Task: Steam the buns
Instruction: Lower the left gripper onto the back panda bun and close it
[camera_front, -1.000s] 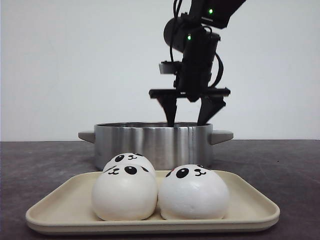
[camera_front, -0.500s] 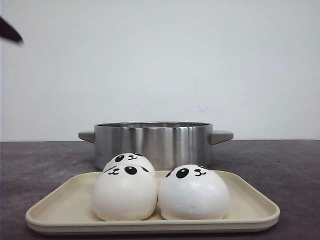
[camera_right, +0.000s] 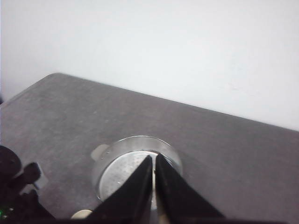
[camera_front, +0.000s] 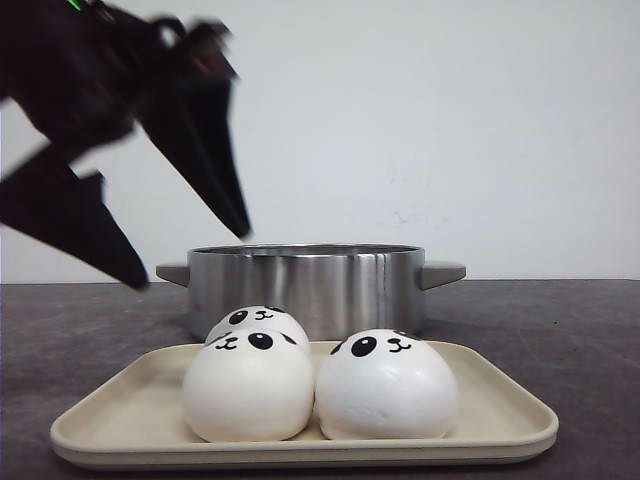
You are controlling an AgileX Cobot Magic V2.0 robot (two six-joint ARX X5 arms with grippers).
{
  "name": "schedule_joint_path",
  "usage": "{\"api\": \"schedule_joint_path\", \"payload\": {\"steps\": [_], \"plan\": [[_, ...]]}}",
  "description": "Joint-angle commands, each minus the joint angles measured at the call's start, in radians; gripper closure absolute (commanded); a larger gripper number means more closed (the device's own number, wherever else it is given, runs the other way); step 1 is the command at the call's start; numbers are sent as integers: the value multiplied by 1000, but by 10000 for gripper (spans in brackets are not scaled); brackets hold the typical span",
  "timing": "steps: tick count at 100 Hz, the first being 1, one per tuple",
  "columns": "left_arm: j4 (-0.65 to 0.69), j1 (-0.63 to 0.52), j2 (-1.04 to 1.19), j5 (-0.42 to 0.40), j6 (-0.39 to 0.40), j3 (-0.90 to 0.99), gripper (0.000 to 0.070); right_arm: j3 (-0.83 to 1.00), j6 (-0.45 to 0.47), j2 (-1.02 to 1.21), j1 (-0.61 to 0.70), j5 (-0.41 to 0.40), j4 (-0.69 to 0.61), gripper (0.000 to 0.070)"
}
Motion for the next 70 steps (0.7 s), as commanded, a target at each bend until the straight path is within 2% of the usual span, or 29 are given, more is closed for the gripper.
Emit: {"api": "schedule_joint_path", "payload": {"steps": [1, 15, 28, 54, 70], "plan": [[22, -23, 50, -35, -45, 24, 147, 19, 42, 13, 12, 3, -32, 700], [63, -61, 144, -131, -54, 43, 147, 19, 87, 8, 13, 4, -117, 700], [101, -88, 216, -211, -94, 66, 146, 19, 98, 4, 13, 3, -126, 700], [200, -93, 301, -215, -193, 74, 144, 19, 94, -7, 13, 3, -125, 700], [217, -93, 340, -214, -206, 74, 148, 19, 95, -12, 13, 15, -144, 700]]}}
